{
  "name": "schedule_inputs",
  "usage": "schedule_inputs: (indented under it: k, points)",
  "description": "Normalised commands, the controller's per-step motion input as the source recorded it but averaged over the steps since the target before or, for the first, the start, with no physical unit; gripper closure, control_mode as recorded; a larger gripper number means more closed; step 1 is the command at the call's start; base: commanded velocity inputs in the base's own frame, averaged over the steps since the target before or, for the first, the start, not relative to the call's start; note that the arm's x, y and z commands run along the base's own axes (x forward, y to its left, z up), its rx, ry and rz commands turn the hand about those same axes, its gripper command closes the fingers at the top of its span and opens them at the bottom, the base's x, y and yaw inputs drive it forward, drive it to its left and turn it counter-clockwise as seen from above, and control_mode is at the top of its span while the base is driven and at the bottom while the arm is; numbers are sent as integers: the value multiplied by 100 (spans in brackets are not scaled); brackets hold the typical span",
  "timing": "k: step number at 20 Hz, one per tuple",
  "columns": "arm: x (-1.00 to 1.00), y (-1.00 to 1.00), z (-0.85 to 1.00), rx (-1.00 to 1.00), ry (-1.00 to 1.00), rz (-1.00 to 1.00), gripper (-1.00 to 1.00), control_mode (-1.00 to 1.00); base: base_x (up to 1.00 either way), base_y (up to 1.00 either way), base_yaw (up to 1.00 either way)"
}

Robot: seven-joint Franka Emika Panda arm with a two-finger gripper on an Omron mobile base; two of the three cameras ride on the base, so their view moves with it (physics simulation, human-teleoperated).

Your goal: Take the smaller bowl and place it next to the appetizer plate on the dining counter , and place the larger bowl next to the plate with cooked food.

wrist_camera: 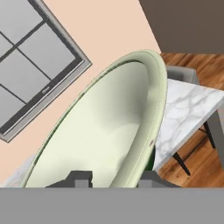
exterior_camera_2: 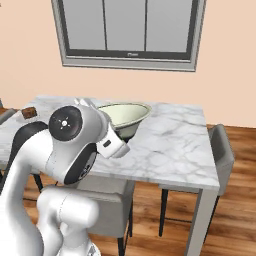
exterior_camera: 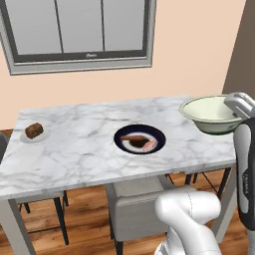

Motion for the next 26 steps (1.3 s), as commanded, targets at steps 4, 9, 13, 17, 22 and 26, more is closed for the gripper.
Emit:
schedule_inputs:
  k: [4,9,13,17,22,26]
  points:
    - [39,-23,-43,0,-1,0,100,-100,0,0,0]
    - [35,-21,-30,0,0,0,100,-100,0,0,0]
    - [33,-18,-26,0,0,0,100,-100,0,0,0]
    - [36,-13,-28,0,0,0,100,-100,0,0,0]
    - [37,-1,-36,0,1,2,100,-100,0,0,0]
    - [34,0,-39,0,2,2,100,-100,0,0,0]
